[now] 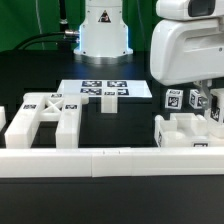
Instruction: Assemble chair
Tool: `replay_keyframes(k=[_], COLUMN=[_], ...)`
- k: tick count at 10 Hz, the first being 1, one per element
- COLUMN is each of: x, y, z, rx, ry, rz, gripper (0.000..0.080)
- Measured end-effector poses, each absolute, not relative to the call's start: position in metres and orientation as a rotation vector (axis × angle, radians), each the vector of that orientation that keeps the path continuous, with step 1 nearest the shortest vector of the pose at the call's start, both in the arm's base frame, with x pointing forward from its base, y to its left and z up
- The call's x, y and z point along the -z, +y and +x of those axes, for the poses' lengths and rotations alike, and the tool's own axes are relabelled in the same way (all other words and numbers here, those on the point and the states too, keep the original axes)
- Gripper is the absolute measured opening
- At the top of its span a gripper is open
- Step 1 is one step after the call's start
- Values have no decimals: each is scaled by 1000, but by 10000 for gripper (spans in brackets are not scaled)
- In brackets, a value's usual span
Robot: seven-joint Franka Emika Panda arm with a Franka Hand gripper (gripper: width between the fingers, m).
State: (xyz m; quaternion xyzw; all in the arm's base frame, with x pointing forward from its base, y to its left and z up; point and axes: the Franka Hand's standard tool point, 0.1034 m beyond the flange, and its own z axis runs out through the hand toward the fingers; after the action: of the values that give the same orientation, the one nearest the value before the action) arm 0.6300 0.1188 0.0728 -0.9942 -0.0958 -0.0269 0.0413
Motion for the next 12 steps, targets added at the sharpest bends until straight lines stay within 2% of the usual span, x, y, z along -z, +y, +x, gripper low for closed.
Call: replay_keyframes(k=[1,3,12], x=[-73,-73,-72], y=[119,119,119], z=[630,630,628], rx=[81,80,96], ry=[-272,-247,1219], rz=[-3045,-3046,-2770], gripper=[285,285,287])
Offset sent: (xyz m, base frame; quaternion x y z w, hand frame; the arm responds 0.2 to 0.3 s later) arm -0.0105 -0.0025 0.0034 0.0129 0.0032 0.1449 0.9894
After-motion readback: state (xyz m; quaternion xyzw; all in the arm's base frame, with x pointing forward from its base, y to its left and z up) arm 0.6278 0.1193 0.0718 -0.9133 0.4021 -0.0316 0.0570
